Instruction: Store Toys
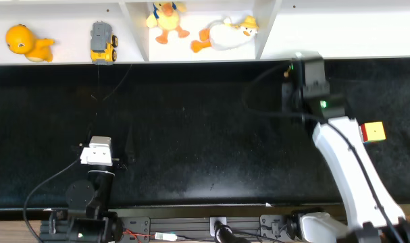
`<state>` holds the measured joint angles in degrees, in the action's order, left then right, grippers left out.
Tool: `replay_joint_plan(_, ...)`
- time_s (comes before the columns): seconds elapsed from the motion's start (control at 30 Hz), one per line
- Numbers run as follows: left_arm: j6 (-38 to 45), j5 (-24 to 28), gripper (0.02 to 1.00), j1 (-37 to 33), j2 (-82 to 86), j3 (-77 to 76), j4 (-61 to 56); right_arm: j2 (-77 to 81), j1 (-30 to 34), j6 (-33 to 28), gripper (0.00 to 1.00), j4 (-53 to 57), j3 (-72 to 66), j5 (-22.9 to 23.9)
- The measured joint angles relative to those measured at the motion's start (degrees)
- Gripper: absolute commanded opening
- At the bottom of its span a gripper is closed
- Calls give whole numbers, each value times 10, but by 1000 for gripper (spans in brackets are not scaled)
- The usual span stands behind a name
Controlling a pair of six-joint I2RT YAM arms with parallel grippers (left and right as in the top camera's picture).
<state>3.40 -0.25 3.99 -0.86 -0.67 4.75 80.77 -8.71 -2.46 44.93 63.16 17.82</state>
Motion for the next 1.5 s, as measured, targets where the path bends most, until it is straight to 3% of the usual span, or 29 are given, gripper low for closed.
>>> replay_joint_plan(0.27, 0, 0, 996, 0, 0, 0, 0, 132, 1, -61, 42, 5, 117, 0)
replay_joint_plan(1.03, 0, 0, 998, 0, 0, 0, 0, 292, 19, -80, 64, -79, 241, -25)
replay_joint_plan(1.1, 0, 0, 998, 0, 0, 0, 0, 295, 19, -77, 115, -85, 243, -31)
replay_joint_plan(1.23, 0, 0, 998, 0, 0, 0, 0, 299, 20, -69, 369, -88, 246, -42)
replay_joint_plan(1.4, 0, 0, 998, 0, 0, 0, 0, 302, 20, -61, 415, -84, 250, -45)
replay_joint_plan(1.5, 0, 0, 998, 0, 0, 0, 0, 301, 20, -54, 511, -67, 256, -44)
